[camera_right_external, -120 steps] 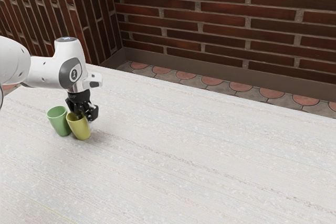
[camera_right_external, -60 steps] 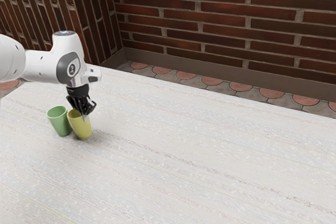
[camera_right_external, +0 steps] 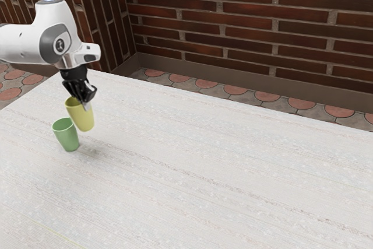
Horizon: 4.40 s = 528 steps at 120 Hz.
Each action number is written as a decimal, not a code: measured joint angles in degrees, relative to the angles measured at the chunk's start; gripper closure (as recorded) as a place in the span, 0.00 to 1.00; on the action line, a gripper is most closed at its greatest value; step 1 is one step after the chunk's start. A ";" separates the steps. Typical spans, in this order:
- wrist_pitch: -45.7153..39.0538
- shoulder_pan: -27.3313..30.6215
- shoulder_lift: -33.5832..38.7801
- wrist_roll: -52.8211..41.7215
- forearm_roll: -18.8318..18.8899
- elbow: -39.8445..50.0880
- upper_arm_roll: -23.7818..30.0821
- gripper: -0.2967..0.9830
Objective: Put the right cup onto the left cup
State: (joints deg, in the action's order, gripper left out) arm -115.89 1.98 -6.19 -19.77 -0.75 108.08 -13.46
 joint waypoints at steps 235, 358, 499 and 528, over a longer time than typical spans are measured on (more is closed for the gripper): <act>2.03 6.79 -8.89 -5.22 0.33 -9.24 -4.85 0.85; -1.64 6.15 -12.53 -6.18 -2.03 -8.74 -4.55 0.47; 16.91 1.44 2.58 -3.90 -1.54 -16.86 10.47 0.23; 17.42 1.23 2.36 -3.19 -1.56 -16.91 10.47 0.23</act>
State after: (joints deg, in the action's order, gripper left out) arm -98.47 3.22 -3.83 -22.96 -2.31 91.17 -2.99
